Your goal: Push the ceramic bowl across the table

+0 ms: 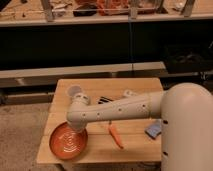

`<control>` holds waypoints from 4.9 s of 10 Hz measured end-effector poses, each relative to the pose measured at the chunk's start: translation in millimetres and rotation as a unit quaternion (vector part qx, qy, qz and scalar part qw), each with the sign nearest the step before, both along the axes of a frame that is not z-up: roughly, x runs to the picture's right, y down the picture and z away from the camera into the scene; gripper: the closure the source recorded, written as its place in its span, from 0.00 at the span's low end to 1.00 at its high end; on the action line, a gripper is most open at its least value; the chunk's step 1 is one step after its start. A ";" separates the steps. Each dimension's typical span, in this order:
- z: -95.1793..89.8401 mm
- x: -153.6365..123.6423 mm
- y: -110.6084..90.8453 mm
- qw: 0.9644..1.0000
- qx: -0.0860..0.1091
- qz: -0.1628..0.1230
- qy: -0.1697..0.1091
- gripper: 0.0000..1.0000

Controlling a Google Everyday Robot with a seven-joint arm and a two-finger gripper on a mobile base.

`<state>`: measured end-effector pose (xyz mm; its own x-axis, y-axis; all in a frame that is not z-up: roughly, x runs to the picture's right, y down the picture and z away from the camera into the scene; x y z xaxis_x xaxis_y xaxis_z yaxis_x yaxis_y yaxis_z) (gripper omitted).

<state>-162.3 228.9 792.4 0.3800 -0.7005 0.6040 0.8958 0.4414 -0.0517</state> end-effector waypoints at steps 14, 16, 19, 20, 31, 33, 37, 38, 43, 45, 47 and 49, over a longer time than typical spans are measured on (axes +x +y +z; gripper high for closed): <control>0.7 0.0 1.2 1.000 -0.001 -0.001 -0.003 1.00; 0.7 0.0 1.4 1.000 -0.001 -0.002 -0.003 1.00; 0.7 0.1 1.4 1.000 -0.001 -0.002 -0.003 1.00; 0.7 0.0 1.4 1.000 -0.001 -0.002 -0.003 1.00; 0.7 0.0 1.4 1.000 -0.001 -0.002 -0.003 1.00; 0.9 -0.3 1.1 1.000 -0.001 -0.002 -0.004 1.00; 3.8 -0.7 2.8 1.000 -0.002 -0.007 -0.014 1.00; 3.7 -0.7 2.7 1.000 -0.002 -0.008 -0.014 1.00; 3.8 -0.7 2.7 1.000 -0.002 -0.007 -0.014 1.00; 3.8 -0.6 2.7 1.000 -0.002 -0.007 -0.014 1.00; 4.3 -1.4 1.8 1.000 -0.003 -0.009 -0.018 1.00; 4.7 -2.2 1.8 1.000 -0.004 -0.010 -0.022 1.00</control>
